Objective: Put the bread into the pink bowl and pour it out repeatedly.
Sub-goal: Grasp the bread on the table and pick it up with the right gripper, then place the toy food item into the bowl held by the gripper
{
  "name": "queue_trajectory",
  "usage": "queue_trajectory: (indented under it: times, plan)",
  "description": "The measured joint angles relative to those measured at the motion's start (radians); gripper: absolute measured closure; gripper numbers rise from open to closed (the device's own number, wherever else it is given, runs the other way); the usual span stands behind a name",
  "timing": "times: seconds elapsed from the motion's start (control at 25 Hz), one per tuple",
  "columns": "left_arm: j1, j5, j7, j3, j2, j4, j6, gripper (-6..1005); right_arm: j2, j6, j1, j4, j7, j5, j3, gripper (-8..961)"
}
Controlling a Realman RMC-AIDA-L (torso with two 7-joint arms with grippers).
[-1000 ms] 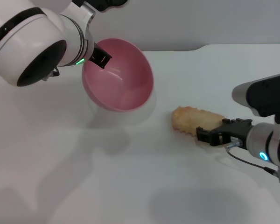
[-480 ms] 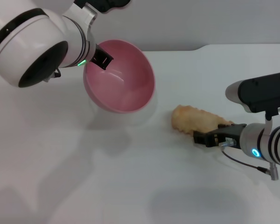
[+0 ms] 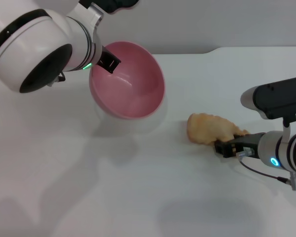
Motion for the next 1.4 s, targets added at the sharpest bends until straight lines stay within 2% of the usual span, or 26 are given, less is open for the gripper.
queue_trajectory:
  times: [0.16,0.52,0.68,1.0,1.4]
  plan:
    - [0.004,0.000,0.000,0.002,0.000,-0.001,0.003,952,-0.001,0.021,-0.036,-0.098,0.000,-0.032,0.002,482]
    - [0.010,-0.010,-0.010,0.002,-0.001,-0.028,0.020,952,-0.002,0.109,-0.157,-0.473,-0.006,-0.174,0.064,586]
    - [0.011,-0.060,-0.012,0.006,-0.002,-0.049,0.062,952,-0.001,0.122,-0.183,-0.570,-0.012,-0.182,0.052,623]
    - [-0.009,-0.134,-0.014,0.051,-0.005,-0.079,0.132,953,0.003,0.097,-0.130,-0.535,0.000,-0.166,-0.042,654]
    - [-0.015,-0.161,-0.014,0.062,-0.003,-0.072,0.146,953,0.001,0.073,-0.055,-0.445,0.000,-0.108,-0.084,694]
